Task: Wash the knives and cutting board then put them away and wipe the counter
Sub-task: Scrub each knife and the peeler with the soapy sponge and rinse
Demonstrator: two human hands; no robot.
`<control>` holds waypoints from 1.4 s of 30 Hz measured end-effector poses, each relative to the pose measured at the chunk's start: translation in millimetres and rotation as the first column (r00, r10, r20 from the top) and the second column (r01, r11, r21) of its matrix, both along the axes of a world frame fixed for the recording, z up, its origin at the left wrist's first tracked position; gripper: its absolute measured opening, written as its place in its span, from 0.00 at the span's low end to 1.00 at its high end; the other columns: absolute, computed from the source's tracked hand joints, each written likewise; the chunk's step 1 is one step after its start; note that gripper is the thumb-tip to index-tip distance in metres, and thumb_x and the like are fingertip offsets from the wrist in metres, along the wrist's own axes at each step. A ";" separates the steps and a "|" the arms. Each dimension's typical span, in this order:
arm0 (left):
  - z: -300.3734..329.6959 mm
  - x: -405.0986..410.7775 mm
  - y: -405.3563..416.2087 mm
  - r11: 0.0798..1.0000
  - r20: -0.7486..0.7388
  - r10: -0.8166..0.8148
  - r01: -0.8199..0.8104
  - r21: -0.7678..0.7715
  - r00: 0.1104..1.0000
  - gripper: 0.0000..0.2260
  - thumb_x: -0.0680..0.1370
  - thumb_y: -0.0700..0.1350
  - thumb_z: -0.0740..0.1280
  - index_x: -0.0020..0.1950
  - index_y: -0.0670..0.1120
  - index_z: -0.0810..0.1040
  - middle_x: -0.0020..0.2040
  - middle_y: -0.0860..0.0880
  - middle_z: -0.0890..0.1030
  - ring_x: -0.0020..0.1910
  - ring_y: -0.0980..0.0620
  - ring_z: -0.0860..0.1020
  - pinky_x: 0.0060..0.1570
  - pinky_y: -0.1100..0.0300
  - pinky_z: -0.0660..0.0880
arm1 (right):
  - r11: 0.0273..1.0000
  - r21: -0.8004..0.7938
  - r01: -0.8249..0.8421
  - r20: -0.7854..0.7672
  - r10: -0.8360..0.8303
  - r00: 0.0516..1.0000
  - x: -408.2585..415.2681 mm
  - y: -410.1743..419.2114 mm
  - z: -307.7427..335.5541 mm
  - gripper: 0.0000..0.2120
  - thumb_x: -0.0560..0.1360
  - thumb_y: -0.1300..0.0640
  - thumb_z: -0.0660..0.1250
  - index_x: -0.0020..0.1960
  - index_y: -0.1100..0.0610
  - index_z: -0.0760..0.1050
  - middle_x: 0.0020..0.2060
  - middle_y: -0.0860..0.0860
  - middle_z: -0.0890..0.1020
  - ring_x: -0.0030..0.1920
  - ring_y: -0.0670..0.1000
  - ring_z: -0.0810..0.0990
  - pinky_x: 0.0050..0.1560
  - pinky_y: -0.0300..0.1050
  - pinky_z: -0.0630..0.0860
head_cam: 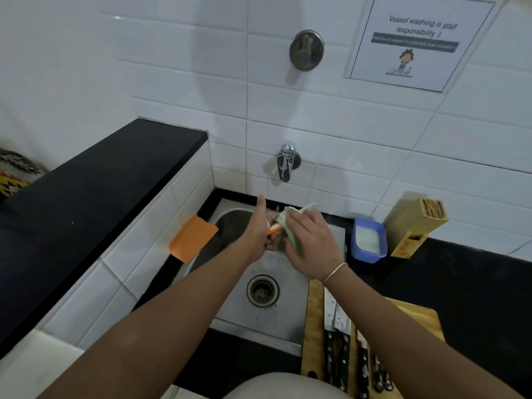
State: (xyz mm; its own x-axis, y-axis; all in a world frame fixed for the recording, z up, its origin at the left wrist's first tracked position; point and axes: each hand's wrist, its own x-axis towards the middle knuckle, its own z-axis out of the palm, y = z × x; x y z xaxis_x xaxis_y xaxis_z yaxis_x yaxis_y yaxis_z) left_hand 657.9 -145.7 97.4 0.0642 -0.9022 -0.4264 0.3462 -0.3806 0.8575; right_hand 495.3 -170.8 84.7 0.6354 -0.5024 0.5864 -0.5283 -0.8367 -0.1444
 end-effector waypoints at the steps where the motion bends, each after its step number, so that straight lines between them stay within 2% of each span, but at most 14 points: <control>1: -0.5 -0.4 -1.1 1.000 -0.028 0.002 -0.002 0.000 1.000 0.36 0.80 0.72 0.43 0.32 0.45 0.69 0.21 0.47 0.66 0.17 0.54 0.60 0.19 0.66 0.58 | 1.000 0.008 0.005 -0.039 -0.004 0.999 -1.3 3.1 -1.1 0.24 0.73 0.57 0.68 0.67 0.64 0.76 0.69 0.57 0.76 0.59 0.60 0.73 0.64 0.51 0.72; 5: -4.2 1.7 -0.5 0.999 -0.046 -0.033 0.033 -0.008 0.998 0.37 0.80 0.73 0.43 0.33 0.45 0.72 0.22 0.47 0.65 0.18 0.53 0.59 0.22 0.63 0.54 | 0.998 0.026 0.049 -0.191 -0.043 0.981 -6.2 8.8 -3.4 0.29 0.71 0.56 0.64 0.73 0.60 0.72 0.74 0.54 0.70 0.62 0.61 0.72 0.57 0.56 0.74; 7: -3.9 1.0 0.1 0.998 -0.026 -0.057 0.057 -0.016 0.998 0.38 0.80 0.72 0.42 0.38 0.43 0.76 0.23 0.47 0.65 0.19 0.54 0.59 0.22 0.62 0.55 | 0.990 0.039 0.132 -0.174 -0.123 0.977 -11.0 3.9 -2.2 0.29 0.70 0.56 0.63 0.71 0.59 0.72 0.73 0.54 0.72 0.59 0.61 0.72 0.53 0.58 0.75; 10: 2.4 -4.3 -2.9 0.998 -0.017 -0.066 0.065 -0.022 0.998 0.38 0.81 0.71 0.42 0.40 0.42 0.76 0.23 0.48 0.65 0.19 0.54 0.59 0.21 0.63 0.55 | 0.976 0.110 0.190 -0.077 -0.183 0.980 -7.4 5.3 2.4 0.28 0.71 0.57 0.62 0.71 0.61 0.73 0.71 0.55 0.73 0.58 0.61 0.72 0.57 0.59 0.75; 16: 8.2 -2.6 -6.3 1.000 0.015 -0.005 0.004 0.012 1.000 0.35 0.81 0.72 0.46 0.32 0.47 0.75 0.24 0.49 0.68 0.19 0.54 0.61 0.22 0.64 0.57 | 0.994 0.000 -0.106 -0.164 0.104 0.981 -4.0 12.7 2.5 0.25 0.73 0.61 0.63 0.69 0.65 0.74 0.69 0.60 0.74 0.61 0.63 0.73 0.65 0.57 0.72; 20: 5.5 0.1 -6.1 0.995 0.090 -0.084 0.088 -0.037 0.992 0.40 0.81 0.71 0.41 0.44 0.42 0.81 0.23 0.49 0.66 0.20 0.54 0.60 0.22 0.61 0.57 | 0.986 0.102 0.134 -0.040 -0.131 0.991 -16.1 -3.4 6.0 0.23 0.74 0.62 0.64 0.69 0.64 0.73 0.68 0.60 0.73 0.60 0.60 0.71 0.62 0.58 0.73; 21: 6.6 -1.4 -6.1 0.995 0.108 -0.082 0.087 -0.042 0.991 0.40 0.81 0.71 0.41 0.41 0.42 0.80 0.23 0.49 0.66 0.20 0.54 0.60 0.23 0.61 0.58 | 0.987 0.109 0.117 -0.026 -0.115 0.993 -13.2 -0.1 7.1 0.22 0.75 0.62 0.64 0.69 0.64 0.73 0.67 0.61 0.74 0.60 0.60 0.71 0.62 0.58 0.74; 23: 10.3 -6.0 -7.3 0.999 0.135 -0.027 0.029 -0.014 0.990 0.35 0.82 0.69 0.44 0.37 0.45 0.77 0.24 0.50 0.72 0.21 0.55 0.66 0.24 0.61 0.61 | 0.997 0.052 -0.054 -0.075 0.058 0.996 -5.3 11.3 7.1 0.21 0.75 0.62 0.64 0.67 0.66 0.74 0.64 0.62 0.75 0.59 0.60 0.73 0.63 0.55 0.73; 25: 11.8 -8.6 -7.9 1.000 0.186 0.011 -0.014 0.016 0.983 0.30 0.84 0.67 0.49 0.40 0.46 0.78 0.28 0.50 0.76 0.24 0.54 0.72 0.27 0.61 0.65 | 0.983 -0.005 -0.184 -0.143 0.181 0.973 -5.3 15.5 4.7 0.19 0.75 0.62 0.64 0.65 0.66 0.76 0.63 0.63 0.76 0.58 0.61 0.74 0.65 0.54 0.72; 28: 6.4 -7.6 -7.2 0.998 0.317 -0.034 0.051 -0.045 0.948 0.24 0.85 0.60 0.57 0.40 0.44 0.76 0.27 0.48 0.69 0.24 0.52 0.65 0.26 0.61 0.60 | 0.998 0.034 -0.054 -0.035 0.055 0.998 -16.1 -2.0 1.2 0.19 0.74 0.63 0.64 0.64 0.65 0.78 0.63 0.62 0.77 0.57 0.61 0.74 0.63 0.54 0.72; 31: 3.6 -6.3 -6.6 0.981 0.417 -0.096 0.157 -0.114 0.904 0.25 0.85 0.57 0.59 0.44 0.40 0.85 0.25 0.48 0.62 0.23 0.53 0.59 0.24 0.61 0.58 | 0.977 0.163 0.141 0.091 -0.157 0.983 -24.4 -13.3 0.7 0.20 0.73 0.62 0.62 0.63 0.65 0.78 0.62 0.61 0.78 0.58 0.60 0.73 0.63 0.51 0.71; 33: 7.3 -6.5 -6.6 0.977 0.472 -0.105 0.178 -0.113 0.875 0.24 0.85 0.57 0.60 0.47 0.40 0.86 0.24 0.49 0.62 0.23 0.54 0.59 0.24 0.61 0.58 | 0.968 0.188 0.165 0.093 -0.185 0.978 -27.3 -14.3 1.5 0.20 0.74 0.59 0.61 0.62 0.65 0.80 0.60 0.60 0.79 0.57 0.59 0.73 0.62 0.49 0.71; 37: 9.5 -3.6 -4.0 0.968 0.543 -0.127 0.223 -0.115 0.830 0.23 0.84 0.56 0.62 0.48 0.39 0.86 0.25 0.48 0.64 0.22 0.54 0.61 0.24 0.63 0.60 | 0.924 0.248 0.292 0.065 -0.317 0.946 -39.1 -21.1 -0.4 0.21 0.74 0.56 0.58 0.59 0.64 0.82 0.58 0.60 0.79 0.58 0.59 0.72 0.60 0.55 0.74; 42: 6.4 -2.4 -3.8 0.963 0.555 -0.145 0.245 -0.109 0.819 0.22 0.83 0.56 0.64 0.45 0.39 0.86 0.26 0.46 0.65 0.23 0.53 0.61 0.24 0.62 0.60 | 0.976 0.107 0.188 -0.100 -0.178 0.979 -35.9 -15.0 6.5 0.19 0.72 0.56 0.60 0.55 0.64 0.82 0.56 0.60 0.80 0.53 0.61 0.74 0.53 0.53 0.75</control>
